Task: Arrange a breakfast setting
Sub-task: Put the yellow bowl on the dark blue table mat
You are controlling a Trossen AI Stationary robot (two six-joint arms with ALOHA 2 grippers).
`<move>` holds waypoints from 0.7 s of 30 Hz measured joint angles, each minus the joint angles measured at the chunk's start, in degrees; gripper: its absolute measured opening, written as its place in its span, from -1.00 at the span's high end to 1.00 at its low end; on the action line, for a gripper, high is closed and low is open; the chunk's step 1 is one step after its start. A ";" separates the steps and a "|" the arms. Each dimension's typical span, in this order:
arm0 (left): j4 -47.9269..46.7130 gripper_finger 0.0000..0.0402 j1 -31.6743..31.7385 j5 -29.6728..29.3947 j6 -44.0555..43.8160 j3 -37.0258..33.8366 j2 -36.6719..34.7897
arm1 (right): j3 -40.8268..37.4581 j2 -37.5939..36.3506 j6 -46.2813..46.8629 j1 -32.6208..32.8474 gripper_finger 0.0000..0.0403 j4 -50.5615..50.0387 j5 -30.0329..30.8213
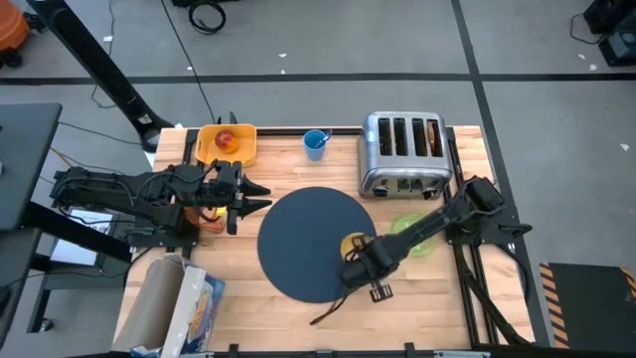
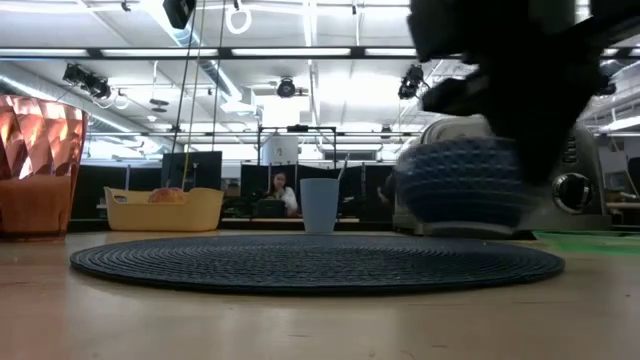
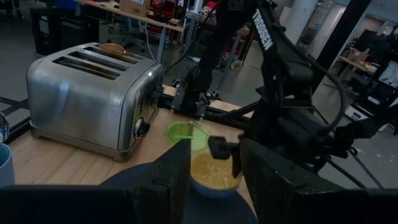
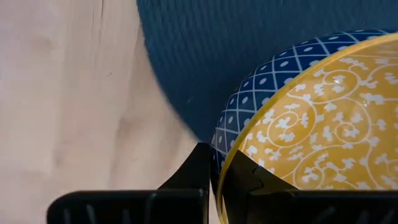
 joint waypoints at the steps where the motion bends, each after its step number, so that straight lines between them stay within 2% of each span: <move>1: 0.00 0.27 0.00 0.00 0.00 0.00 0.00 | 0.00 0.00 -3.65 -0.54 0.90 0.75 0.25; 10: 0.04 0.27 0.00 -0.02 -1.55 0.00 0.00 | 0.00 0.00 -30.02 -4.36 0.90 6.50 1.92; 16: 0.07 0.27 0.02 -0.02 -2.76 0.00 0.00 | 0.00 0.02 -42.69 -7.01 0.90 9.67 2.20; 21: 0.16 0.27 0.01 -0.02 -2.99 0.00 0.00 | 0.00 0.04 -53.05 -9.09 0.90 11.47 4.81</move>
